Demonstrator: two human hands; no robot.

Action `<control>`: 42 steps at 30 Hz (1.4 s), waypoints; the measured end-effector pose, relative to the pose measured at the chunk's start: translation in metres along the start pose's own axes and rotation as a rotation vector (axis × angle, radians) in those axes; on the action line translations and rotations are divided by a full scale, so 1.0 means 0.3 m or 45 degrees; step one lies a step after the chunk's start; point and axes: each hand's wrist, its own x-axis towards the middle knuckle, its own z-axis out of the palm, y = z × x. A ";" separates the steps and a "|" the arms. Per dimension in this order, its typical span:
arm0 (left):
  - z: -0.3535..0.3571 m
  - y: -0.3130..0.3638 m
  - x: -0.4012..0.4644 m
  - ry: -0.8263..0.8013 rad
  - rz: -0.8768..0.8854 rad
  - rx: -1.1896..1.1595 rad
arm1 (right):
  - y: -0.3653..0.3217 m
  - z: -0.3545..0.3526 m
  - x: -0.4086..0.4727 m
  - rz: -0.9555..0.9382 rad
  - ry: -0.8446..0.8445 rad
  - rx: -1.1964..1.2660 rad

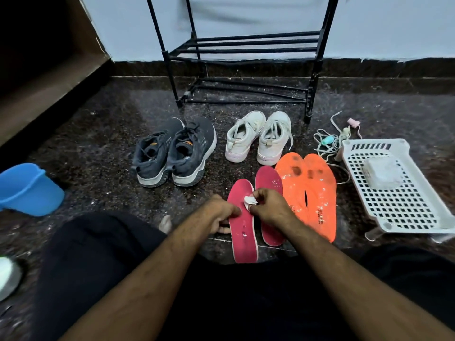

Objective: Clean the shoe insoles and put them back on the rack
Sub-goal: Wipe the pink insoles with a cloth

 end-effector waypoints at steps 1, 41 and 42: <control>0.010 -0.008 0.006 0.042 0.044 0.051 | 0.000 -0.002 -0.001 0.027 -0.008 -0.032; 0.068 0.124 0.073 -0.012 0.319 -0.506 | -0.027 -0.068 0.113 -0.026 0.145 0.038; 0.064 0.127 0.071 -0.034 0.290 -0.584 | -0.027 -0.069 0.111 -0.004 0.142 0.082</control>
